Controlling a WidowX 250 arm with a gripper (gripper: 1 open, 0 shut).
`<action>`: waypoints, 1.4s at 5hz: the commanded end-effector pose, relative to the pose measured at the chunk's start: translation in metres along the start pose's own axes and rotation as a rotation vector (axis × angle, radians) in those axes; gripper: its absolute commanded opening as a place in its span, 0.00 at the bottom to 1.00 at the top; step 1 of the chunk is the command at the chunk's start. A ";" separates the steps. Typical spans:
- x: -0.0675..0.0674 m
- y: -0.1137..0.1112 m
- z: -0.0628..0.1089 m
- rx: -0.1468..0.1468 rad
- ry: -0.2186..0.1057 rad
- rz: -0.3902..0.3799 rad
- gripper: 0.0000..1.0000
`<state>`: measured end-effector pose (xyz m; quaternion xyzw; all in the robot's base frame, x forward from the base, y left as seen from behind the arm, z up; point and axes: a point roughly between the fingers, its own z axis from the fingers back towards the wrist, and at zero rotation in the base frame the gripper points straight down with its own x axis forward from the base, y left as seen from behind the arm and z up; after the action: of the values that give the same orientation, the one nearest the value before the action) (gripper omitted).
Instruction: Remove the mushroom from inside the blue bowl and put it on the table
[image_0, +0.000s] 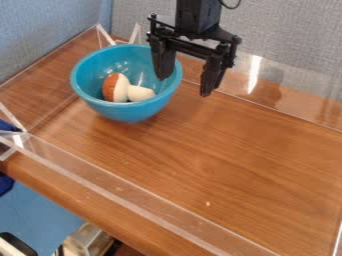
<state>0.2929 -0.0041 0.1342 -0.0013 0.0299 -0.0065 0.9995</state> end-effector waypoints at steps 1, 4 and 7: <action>-0.001 0.003 -0.004 0.002 0.012 0.006 1.00; 0.002 0.097 -0.004 0.048 -0.009 0.179 1.00; 0.024 0.118 -0.031 0.081 0.023 0.221 1.00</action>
<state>0.3083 0.1100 0.0845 0.0349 0.0717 0.0998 0.9918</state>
